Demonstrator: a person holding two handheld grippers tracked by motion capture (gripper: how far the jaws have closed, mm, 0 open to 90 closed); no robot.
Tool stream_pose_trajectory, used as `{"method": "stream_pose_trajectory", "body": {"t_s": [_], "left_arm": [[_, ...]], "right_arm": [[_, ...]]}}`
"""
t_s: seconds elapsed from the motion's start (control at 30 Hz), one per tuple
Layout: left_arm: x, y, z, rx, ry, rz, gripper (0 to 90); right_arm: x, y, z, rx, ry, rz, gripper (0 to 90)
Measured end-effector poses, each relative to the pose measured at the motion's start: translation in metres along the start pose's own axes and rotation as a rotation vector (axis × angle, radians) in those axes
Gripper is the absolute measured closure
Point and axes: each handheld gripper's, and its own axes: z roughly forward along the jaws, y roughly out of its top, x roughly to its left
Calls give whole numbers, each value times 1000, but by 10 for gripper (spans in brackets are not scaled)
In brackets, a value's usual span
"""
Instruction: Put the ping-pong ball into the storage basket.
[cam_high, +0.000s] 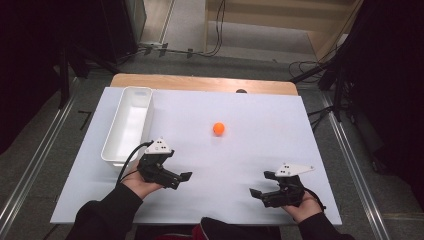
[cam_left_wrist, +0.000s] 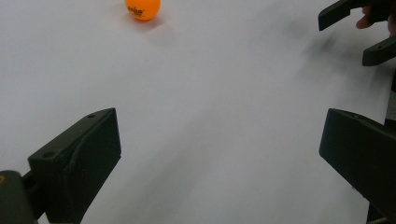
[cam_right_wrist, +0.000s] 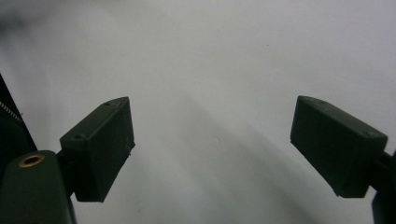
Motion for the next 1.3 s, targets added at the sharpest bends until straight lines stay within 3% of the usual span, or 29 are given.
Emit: {"method": "stream_pose_trajectory", "body": {"t_s": [0.67,1.07,1.3], "left_arm": [[4,21,22,3,2,-13,0],[6,34,37,13,15,11,0],[9,38,42,19,22,5,0]], "right_arm": [[0,0,1,6,5,6,123],[0,0,1,8,6,4,122],[0,0,0,8,7,1,122]]}}
